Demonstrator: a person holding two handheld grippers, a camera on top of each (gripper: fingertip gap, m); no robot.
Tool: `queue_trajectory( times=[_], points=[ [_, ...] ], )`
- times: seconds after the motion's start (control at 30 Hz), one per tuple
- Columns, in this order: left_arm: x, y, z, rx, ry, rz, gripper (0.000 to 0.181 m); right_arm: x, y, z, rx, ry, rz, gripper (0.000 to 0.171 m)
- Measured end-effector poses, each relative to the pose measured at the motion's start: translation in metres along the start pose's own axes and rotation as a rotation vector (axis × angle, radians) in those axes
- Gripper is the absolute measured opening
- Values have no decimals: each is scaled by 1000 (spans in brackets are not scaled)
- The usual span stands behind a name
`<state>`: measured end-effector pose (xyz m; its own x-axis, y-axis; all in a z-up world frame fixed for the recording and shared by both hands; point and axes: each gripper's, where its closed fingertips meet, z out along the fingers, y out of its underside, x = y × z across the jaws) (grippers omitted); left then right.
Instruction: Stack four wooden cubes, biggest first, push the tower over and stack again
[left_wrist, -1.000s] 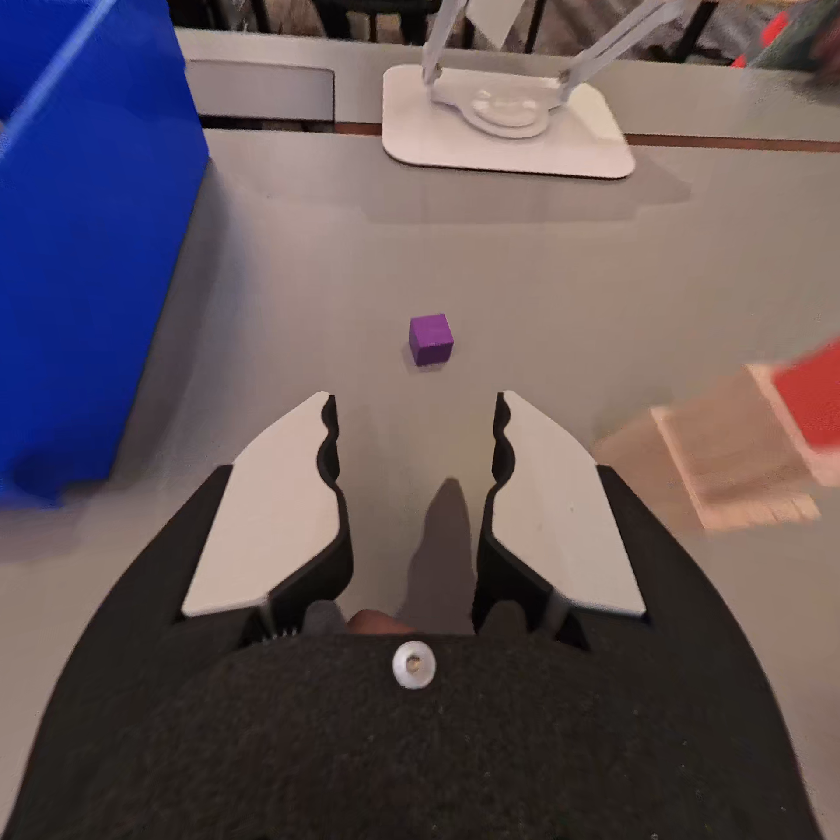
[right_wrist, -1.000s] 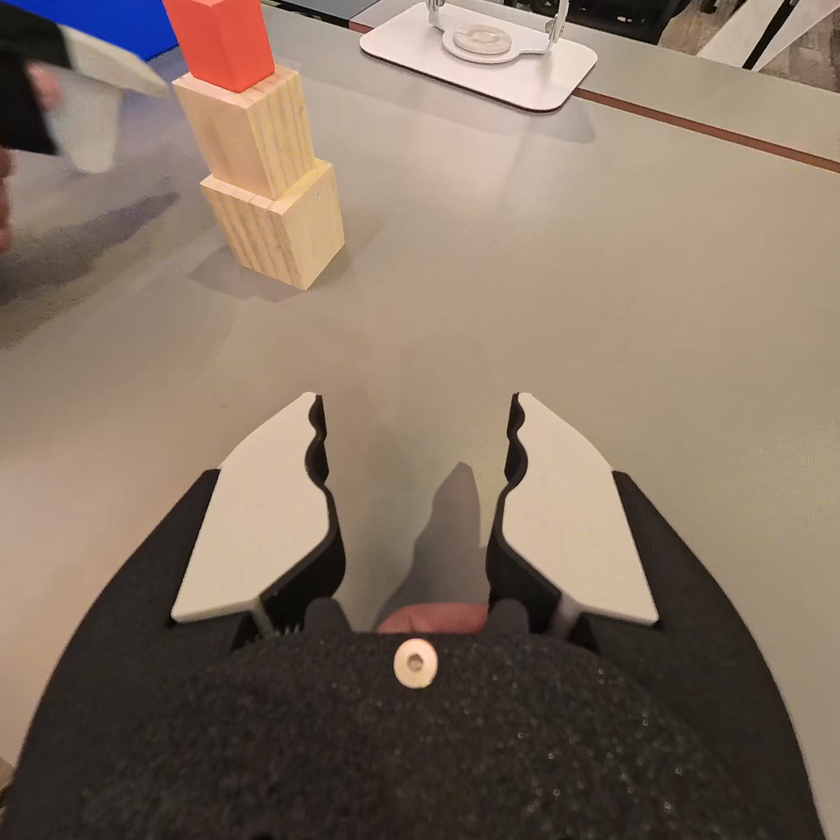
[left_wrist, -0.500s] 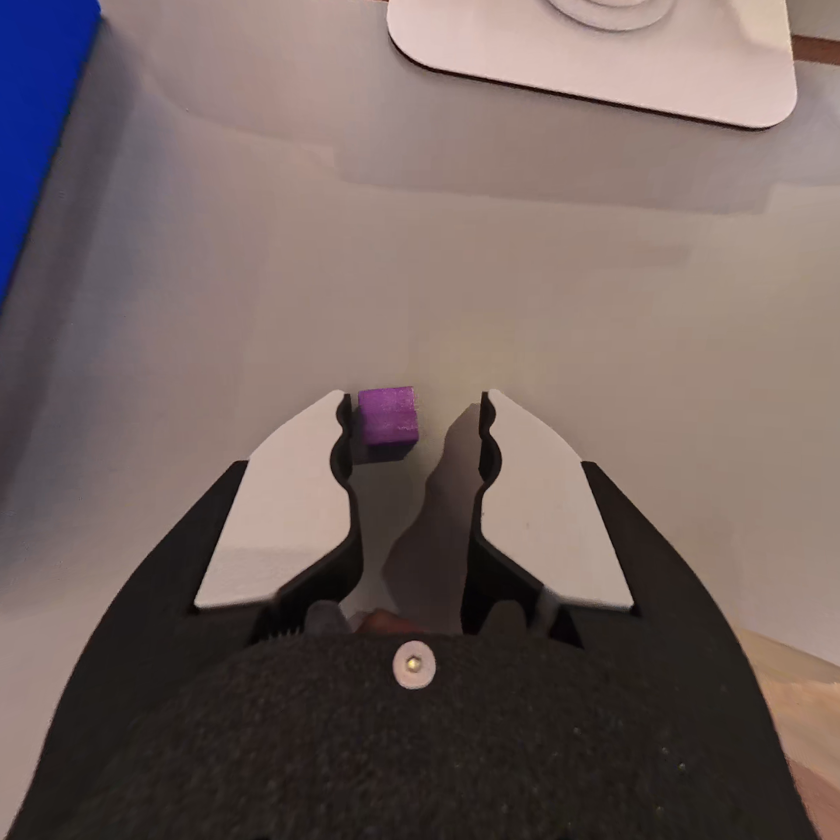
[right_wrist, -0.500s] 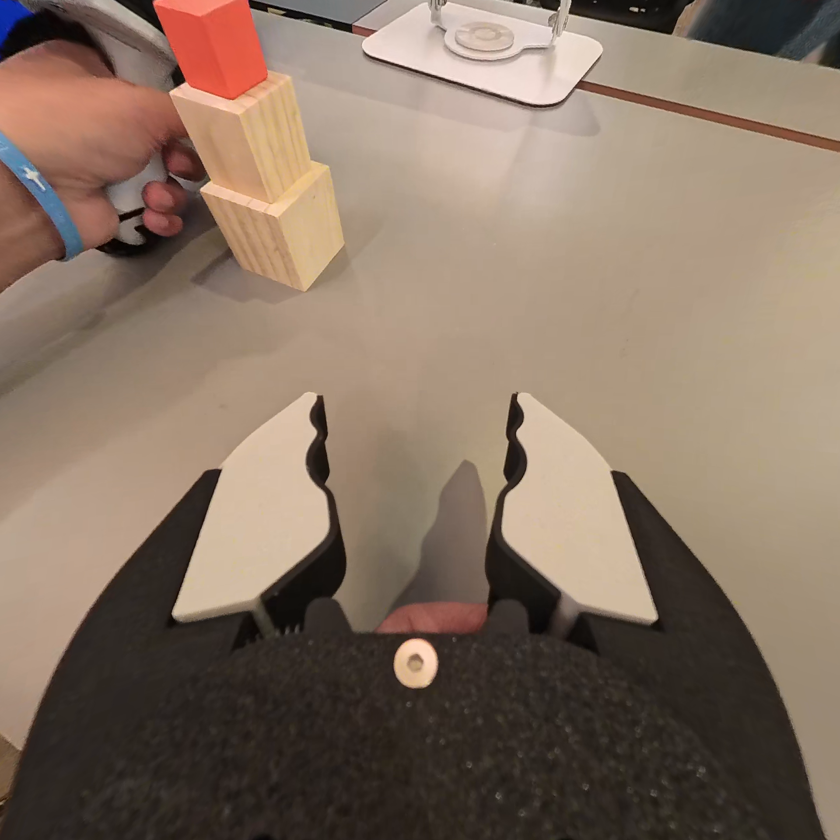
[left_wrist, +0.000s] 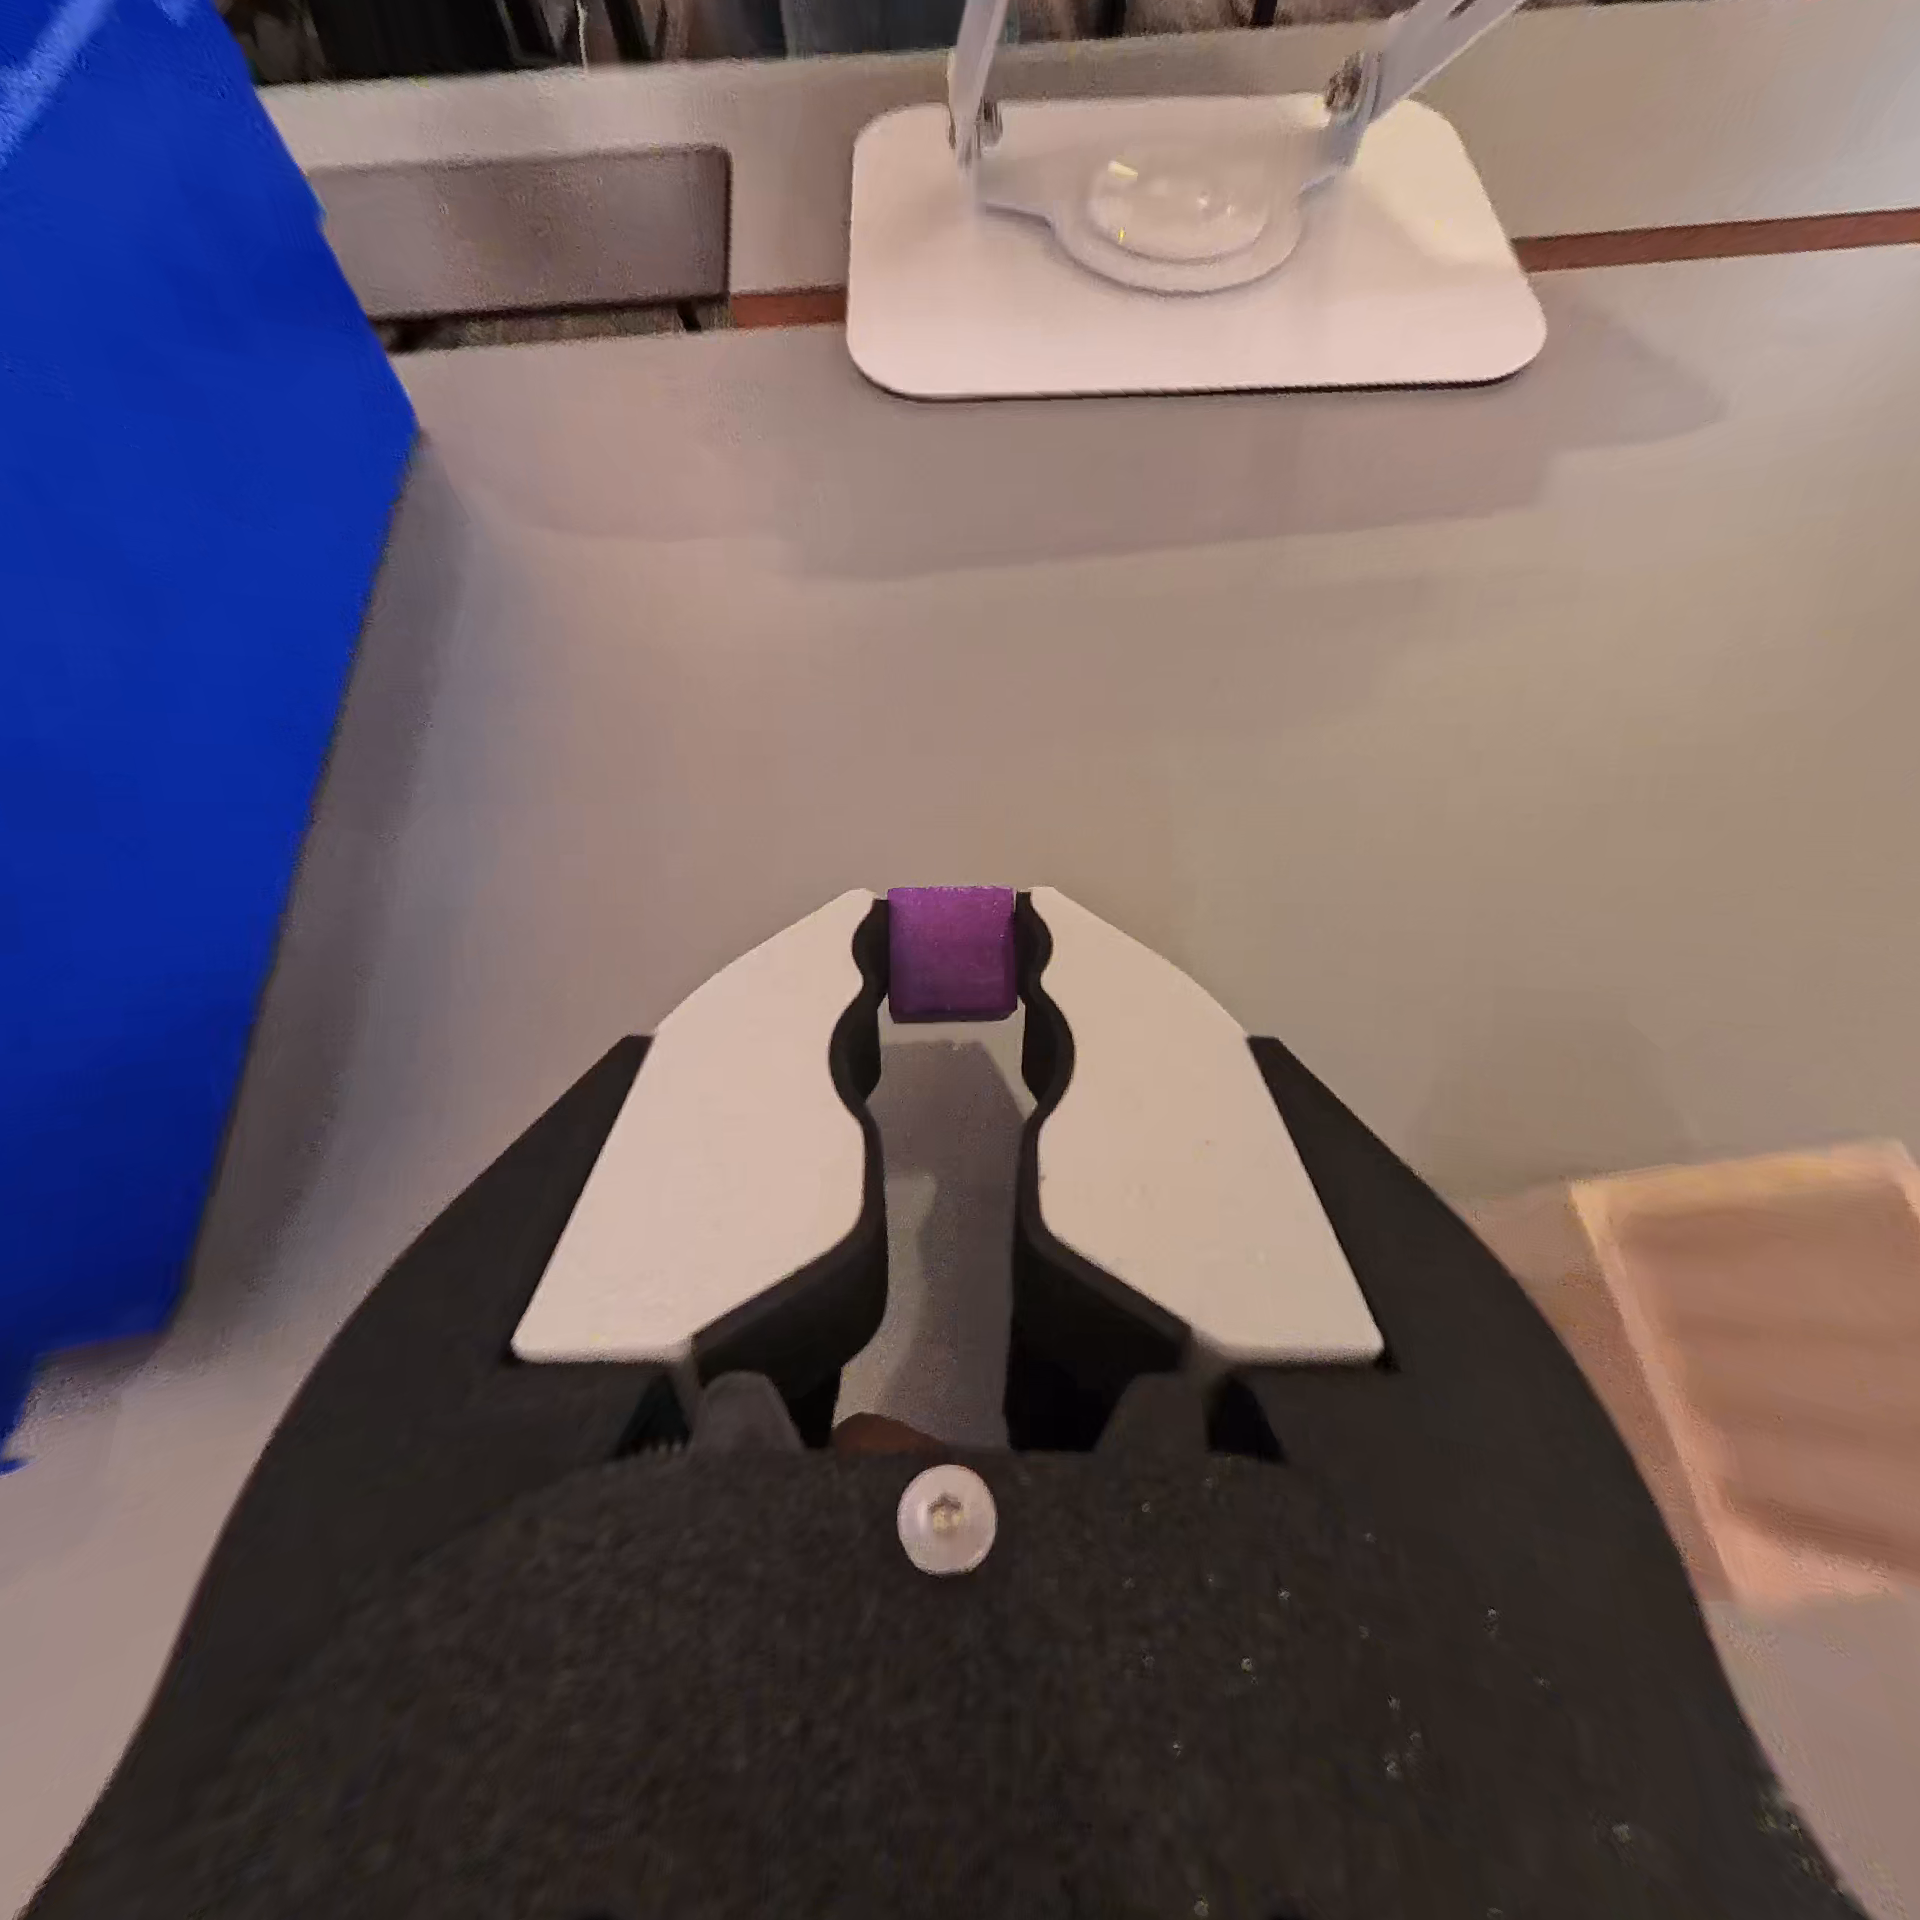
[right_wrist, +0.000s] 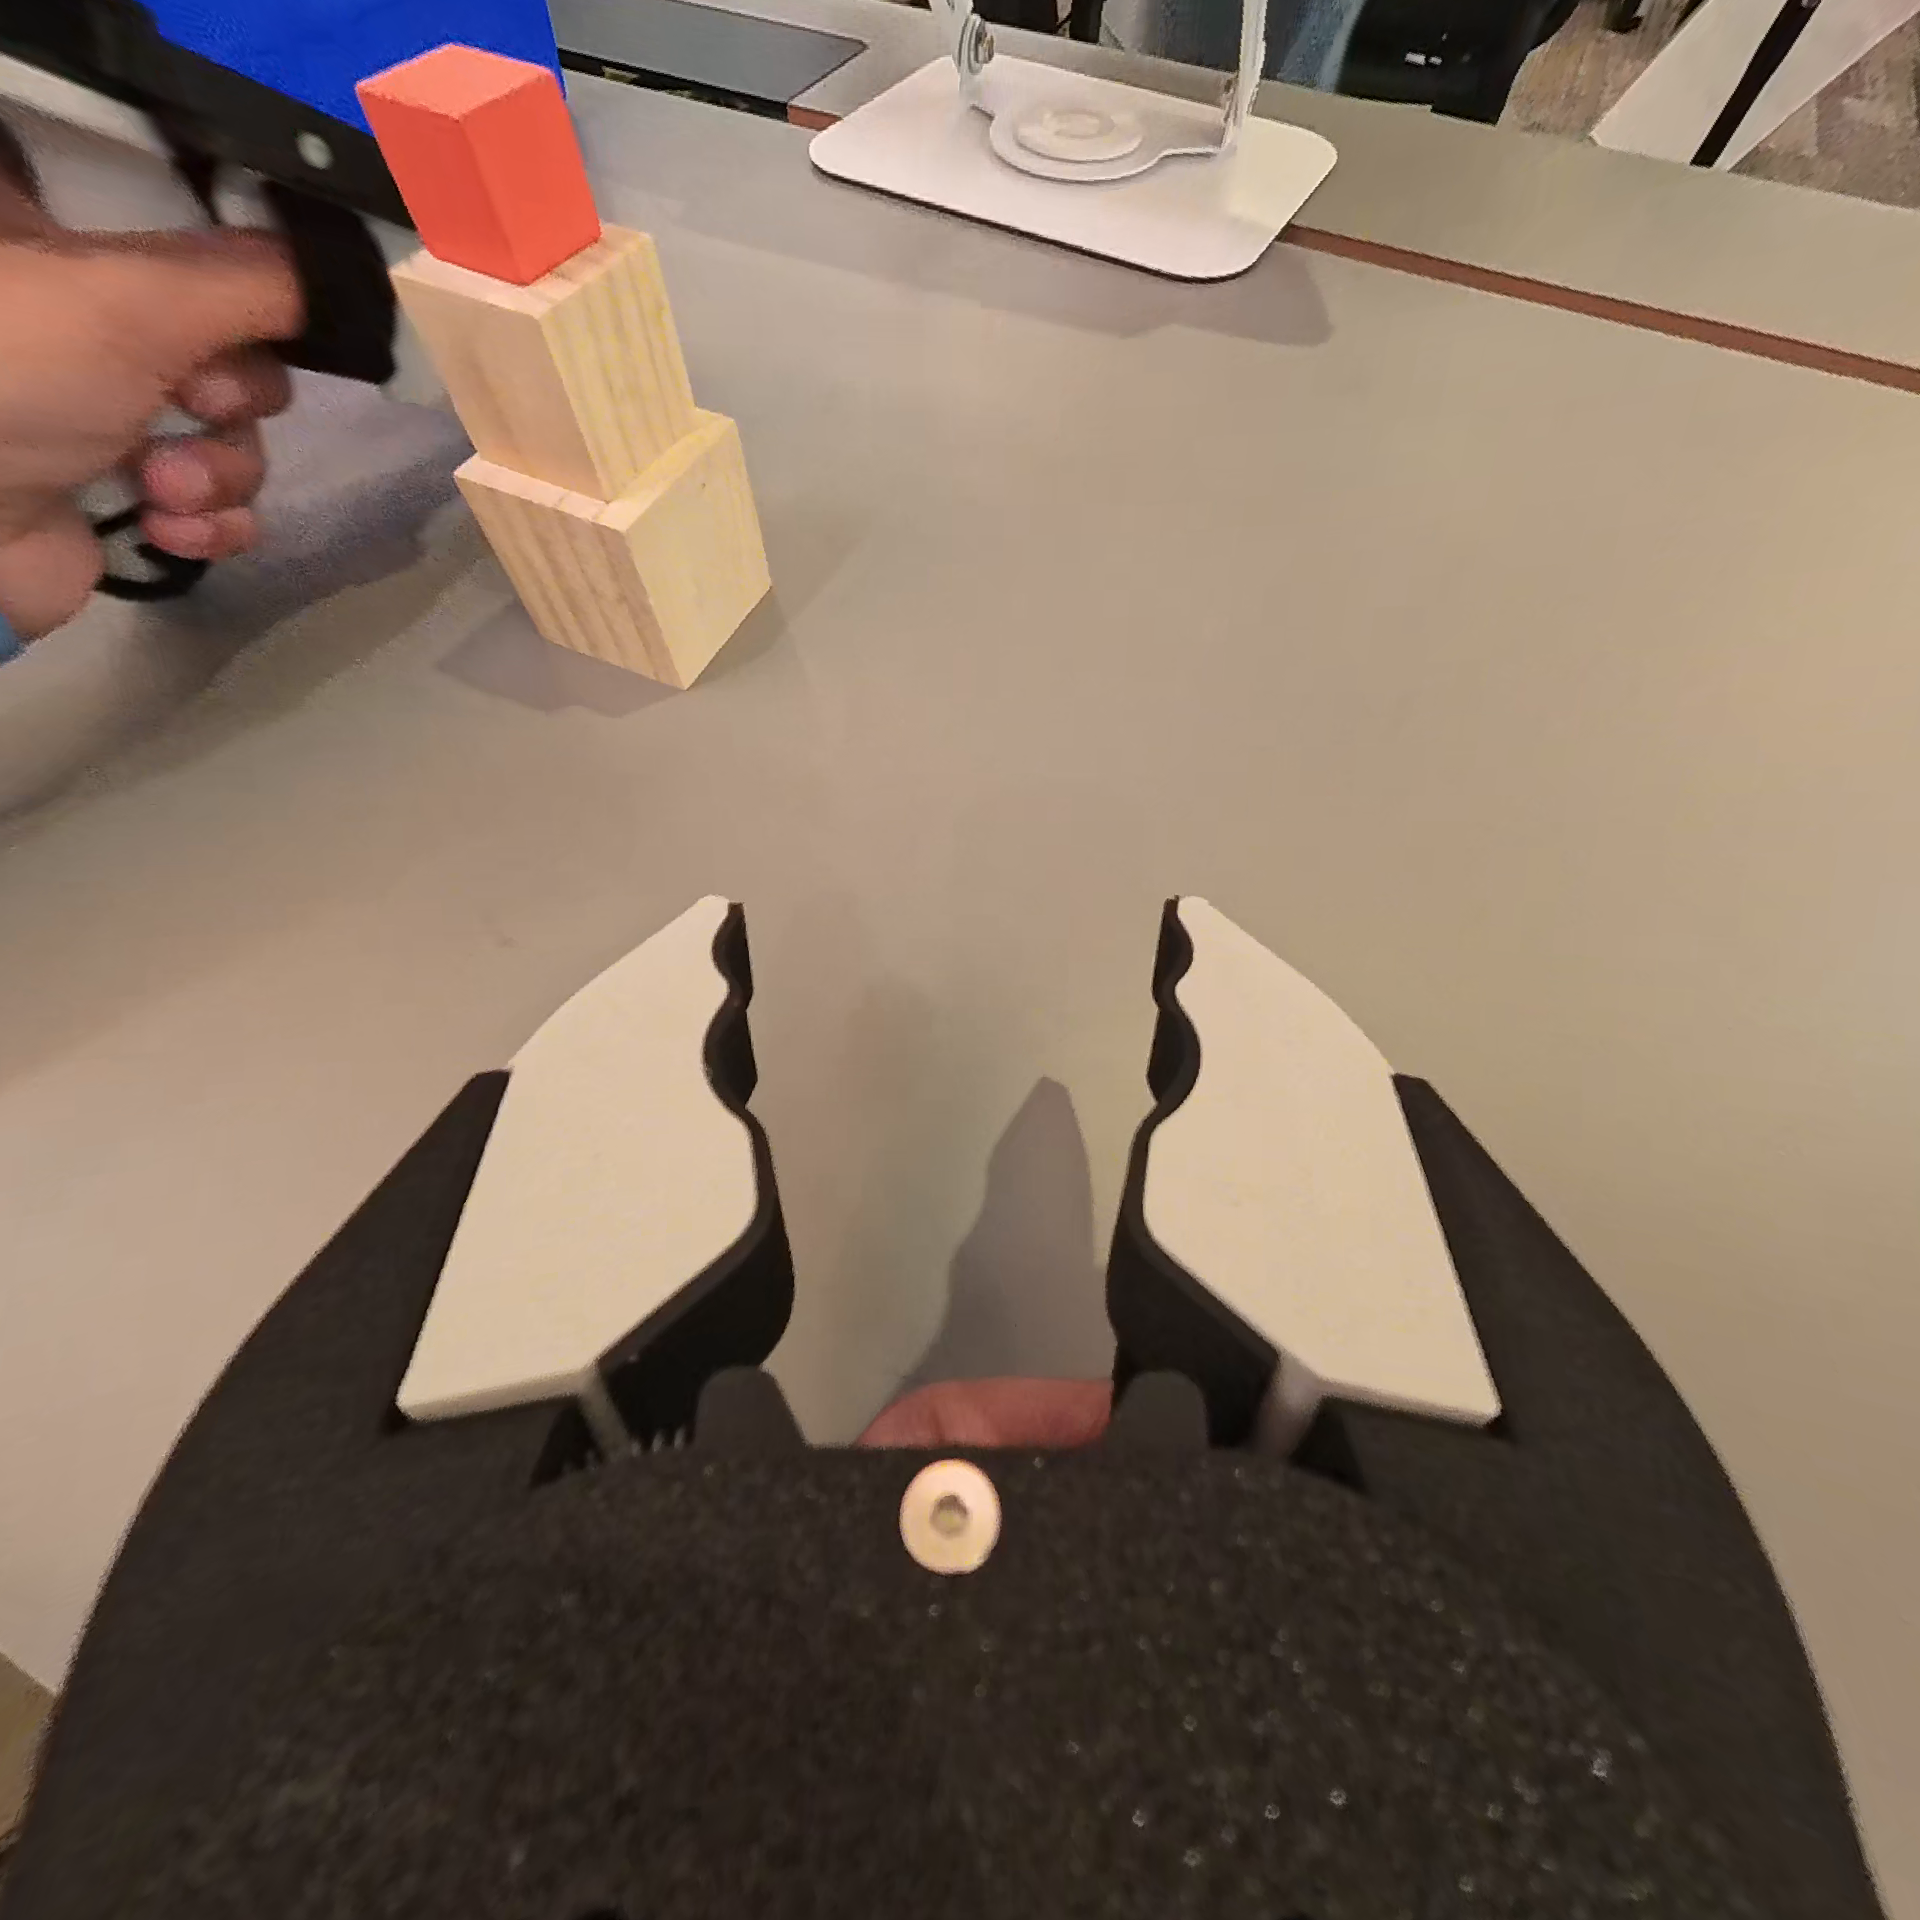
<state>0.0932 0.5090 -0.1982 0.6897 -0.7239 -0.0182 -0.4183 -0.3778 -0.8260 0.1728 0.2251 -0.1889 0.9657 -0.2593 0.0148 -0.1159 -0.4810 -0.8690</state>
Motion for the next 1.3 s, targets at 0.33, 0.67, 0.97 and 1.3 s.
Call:
queue_trajectory(
  times=[0.33, 0.67, 0.97, 1.3],
  points=[
    [-19, 10, -97, 187, 50, 83, 22, -12, 1, 4, -8, -4, -48, 73],
    [-10, 48, -126, 163, 111, 51, 22, -22, 3, 7, -16, 1, -78, 73],
    [42, -26, -145, 252, 550, 426, 22, -17, -2, 2, 2, 8, -77, 72],
    [108, -34, -120, -96, 1033, 988, 22, -8, -6, -4, 11, 28, -74, 72]
  ],
)
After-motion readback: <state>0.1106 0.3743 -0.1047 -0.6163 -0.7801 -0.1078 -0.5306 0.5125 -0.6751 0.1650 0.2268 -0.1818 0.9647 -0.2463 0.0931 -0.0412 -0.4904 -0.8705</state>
